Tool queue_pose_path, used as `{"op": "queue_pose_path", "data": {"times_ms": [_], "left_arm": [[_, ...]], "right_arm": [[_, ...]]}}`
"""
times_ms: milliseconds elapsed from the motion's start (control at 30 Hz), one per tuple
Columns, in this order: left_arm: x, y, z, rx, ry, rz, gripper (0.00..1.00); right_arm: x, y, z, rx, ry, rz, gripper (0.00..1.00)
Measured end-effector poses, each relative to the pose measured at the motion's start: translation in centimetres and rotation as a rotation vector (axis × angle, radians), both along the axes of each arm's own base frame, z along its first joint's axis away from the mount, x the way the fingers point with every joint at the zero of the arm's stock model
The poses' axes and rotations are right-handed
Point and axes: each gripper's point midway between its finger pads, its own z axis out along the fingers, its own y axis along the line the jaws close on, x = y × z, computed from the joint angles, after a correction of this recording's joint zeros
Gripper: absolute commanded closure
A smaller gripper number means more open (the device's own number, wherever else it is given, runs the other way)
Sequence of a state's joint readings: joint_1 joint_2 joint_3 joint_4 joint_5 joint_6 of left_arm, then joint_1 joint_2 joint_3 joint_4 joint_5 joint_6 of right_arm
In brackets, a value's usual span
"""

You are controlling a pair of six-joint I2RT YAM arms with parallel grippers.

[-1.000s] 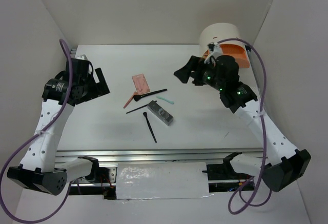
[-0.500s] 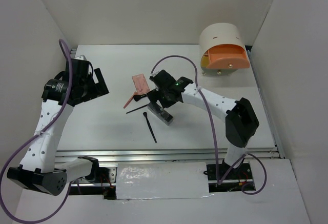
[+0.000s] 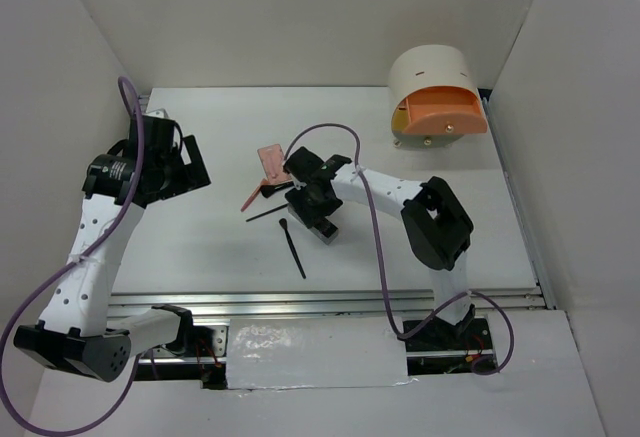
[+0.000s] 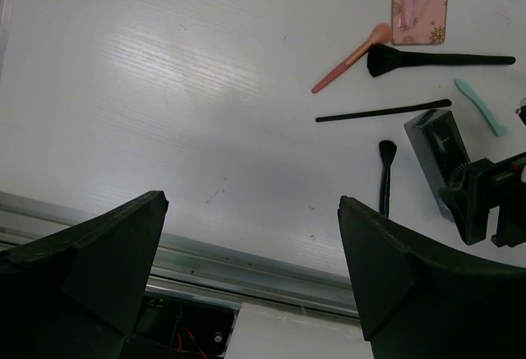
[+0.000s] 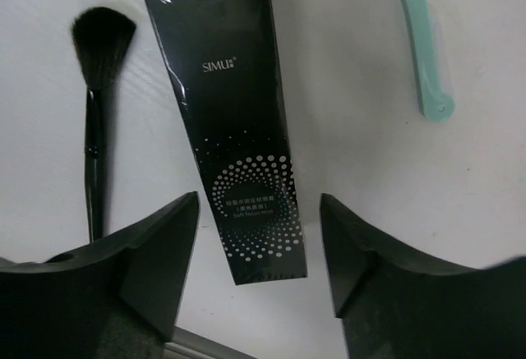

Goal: Organize the makeup

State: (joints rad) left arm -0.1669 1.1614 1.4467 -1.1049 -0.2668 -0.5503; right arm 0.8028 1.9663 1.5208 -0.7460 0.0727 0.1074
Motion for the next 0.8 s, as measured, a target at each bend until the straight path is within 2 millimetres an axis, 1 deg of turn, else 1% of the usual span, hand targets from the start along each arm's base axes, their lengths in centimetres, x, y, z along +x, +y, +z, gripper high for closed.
{"op": "queue_pose_path", "data": {"times_ms": [100, 133, 300, 367, 467, 500, 567, 600, 633, 800], "left_arm": [[0.0, 0.0, -0.1, 0.001, 0.003, 0.0, 0.01], [0.0, 0.0, -0.2, 0.001, 0.004, 0.0, 0.01], [-0.1, 0.0, -1.1, 0.004, 0.028, 0.001, 0.01], [-0.3, 0.0, -1.5, 0.006, 0.039, 0.0, 0.01], [-0.4, 0.1, -2.0, 0.008, 0.053, 0.0, 0.01], [-0.4, 0.1, -2.1, 0.009, 0.056, 0.0, 0.01], [-0.3, 0.0, -2.2, 0.009, 0.059, 0.0, 0.01], [-0.3, 0.0, -2.3, 0.01, 0.062, 0.0, 0.01], [-0.3, 0.0, -2.3, 0.01, 0.065, 0.0, 0.01], [-0.2, 0.0, -2.4, 0.011, 0.068, -0.001, 0.01]], "right_arm": [[-0.1, -0.3, -1.1, -0.023, 0.011, -0.006, 0.36], [-0.1, -0.3, -1.2, -0.024, 0.011, -0.006, 0.39], [0.0, -0.2, -1.3, -0.019, 0.007, -0.005, 0.47], [0.1, -0.2, -1.3, -0.018, 0.005, -0.003, 0.47], [0.1, -0.1, -1.4, -0.018, 0.004, 0.002, 0.62], [0.1, -0.1, -1.4, -0.018, 0.004, 0.004, 0.71], [0.1, 0.0, -1.4, -0.016, 0.007, 0.007, 0.82], [0.2, 0.0, -1.4, -0.015, 0.006, 0.008, 0.97], [0.1, 0.0, -1.4, -0.015, 0.007, 0.008, 1.0], [0.2, 0.2, -1.2, -0.008, 0.006, 0.004, 1.0]]}}
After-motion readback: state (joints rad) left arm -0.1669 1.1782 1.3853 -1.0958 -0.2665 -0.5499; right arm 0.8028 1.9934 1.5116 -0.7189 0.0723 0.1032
